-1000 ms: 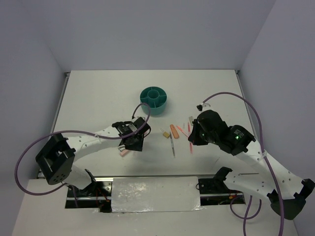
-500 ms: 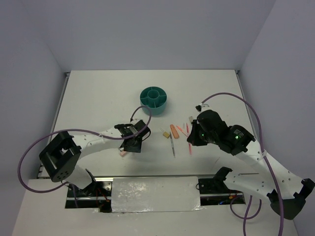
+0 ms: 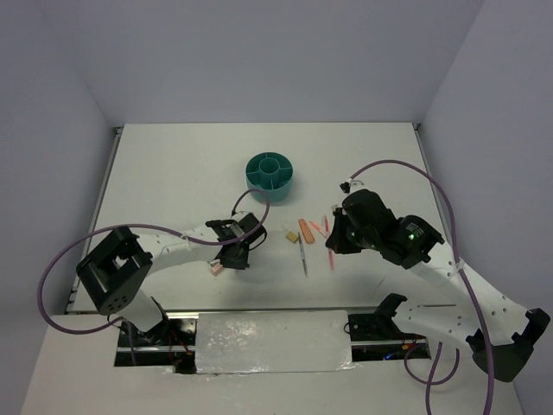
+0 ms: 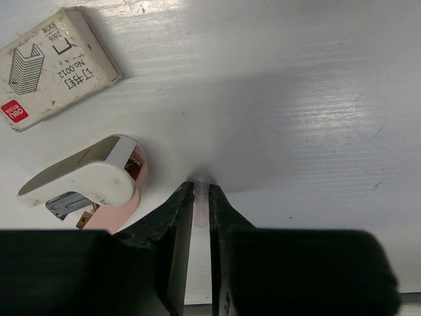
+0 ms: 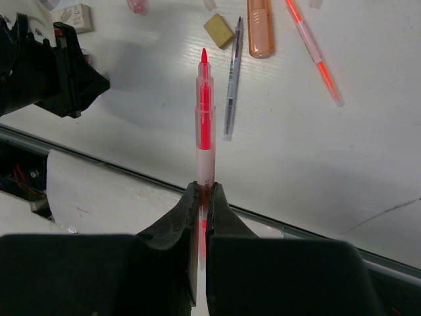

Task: Sort the stationery into containers
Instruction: Close the pen cap on the pen.

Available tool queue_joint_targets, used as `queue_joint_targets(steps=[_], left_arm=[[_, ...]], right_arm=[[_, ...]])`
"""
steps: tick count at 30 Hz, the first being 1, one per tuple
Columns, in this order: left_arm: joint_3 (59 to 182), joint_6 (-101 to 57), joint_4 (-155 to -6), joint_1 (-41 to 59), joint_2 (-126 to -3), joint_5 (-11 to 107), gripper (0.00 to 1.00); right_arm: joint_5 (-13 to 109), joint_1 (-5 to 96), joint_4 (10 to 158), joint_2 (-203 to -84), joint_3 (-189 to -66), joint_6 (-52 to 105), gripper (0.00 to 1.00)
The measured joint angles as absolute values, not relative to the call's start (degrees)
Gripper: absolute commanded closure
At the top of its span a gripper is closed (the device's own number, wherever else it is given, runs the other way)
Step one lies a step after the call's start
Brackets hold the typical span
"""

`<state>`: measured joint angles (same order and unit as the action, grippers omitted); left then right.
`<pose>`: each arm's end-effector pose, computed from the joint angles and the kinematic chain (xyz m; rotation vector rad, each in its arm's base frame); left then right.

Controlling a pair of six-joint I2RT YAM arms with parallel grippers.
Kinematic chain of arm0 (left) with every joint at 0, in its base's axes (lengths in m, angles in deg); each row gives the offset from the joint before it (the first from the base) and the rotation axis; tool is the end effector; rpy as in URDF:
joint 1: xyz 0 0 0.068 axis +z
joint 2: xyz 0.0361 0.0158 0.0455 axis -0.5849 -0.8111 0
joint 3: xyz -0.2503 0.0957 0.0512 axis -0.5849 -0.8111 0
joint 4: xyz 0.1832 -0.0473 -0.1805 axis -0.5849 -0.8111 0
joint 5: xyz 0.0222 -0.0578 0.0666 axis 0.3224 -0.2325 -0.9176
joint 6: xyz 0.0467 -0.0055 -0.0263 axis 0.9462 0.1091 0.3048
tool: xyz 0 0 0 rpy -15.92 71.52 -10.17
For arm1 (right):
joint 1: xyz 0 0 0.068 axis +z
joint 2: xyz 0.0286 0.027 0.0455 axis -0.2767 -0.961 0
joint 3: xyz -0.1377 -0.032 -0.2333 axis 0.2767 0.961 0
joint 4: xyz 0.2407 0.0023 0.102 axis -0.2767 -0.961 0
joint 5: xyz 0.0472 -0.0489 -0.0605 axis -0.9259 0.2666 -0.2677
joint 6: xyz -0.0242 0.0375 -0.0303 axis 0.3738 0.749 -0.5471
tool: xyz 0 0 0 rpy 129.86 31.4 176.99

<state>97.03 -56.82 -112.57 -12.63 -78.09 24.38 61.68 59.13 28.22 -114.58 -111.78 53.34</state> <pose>0.1921 -0.2021 0.1621 -0.0195 2.7098 -0.0984 0.1242 0.1107 0.3308 -0.1561 2.4714 0.4661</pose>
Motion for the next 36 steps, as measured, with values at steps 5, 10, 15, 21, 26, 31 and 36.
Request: queue_joint_targets(steps=[5, 10, 15, 21, 26, 31, 36], left_arm=[[97.33, -56.73, -112.70, -12.63, -78.24, 24.73, 1.00], [99.15, -56.80, -115.56, -12.56, -78.07, 26.46, 1.00], [110.86, -55.64, -119.19, -12.52, -73.13, 29.21, 1.00], [121.33, -55.82, -103.70, -9.35, -54.86, 35.02, 1.00], [119.43, -60.16, -87.87, -2.73, -48.12, 43.59, 1.00], [114.84, -64.58, -78.89, -1.26, -49.98, 51.53, 1.00], [111.26, -67.77, -75.48, -1.13, -51.93, 56.18, 1.00]], right_arm=[[61.55, 59.13, 28.20, -114.78, -113.24, 53.36, 1.00], [58.82, 59.13, 29.36, -114.74, -114.29, 52.92, 1.00], [50.95, 59.15, 36.22, -113.75, -113.90, 52.40, 1.00], [43.11, 59.15, 50.95, -107.19, -108.02, 56.42, 1.00], [36.51, 59.35, 62.16, -107.00, -106.75, 59.22, 1.00], [32.75, 60.57, 68.35, -109.10, -106.75, 59.90, 1.00], [30.47, 61.12, 71.21, -110.58, -106.77, 60.27, 1.00]])
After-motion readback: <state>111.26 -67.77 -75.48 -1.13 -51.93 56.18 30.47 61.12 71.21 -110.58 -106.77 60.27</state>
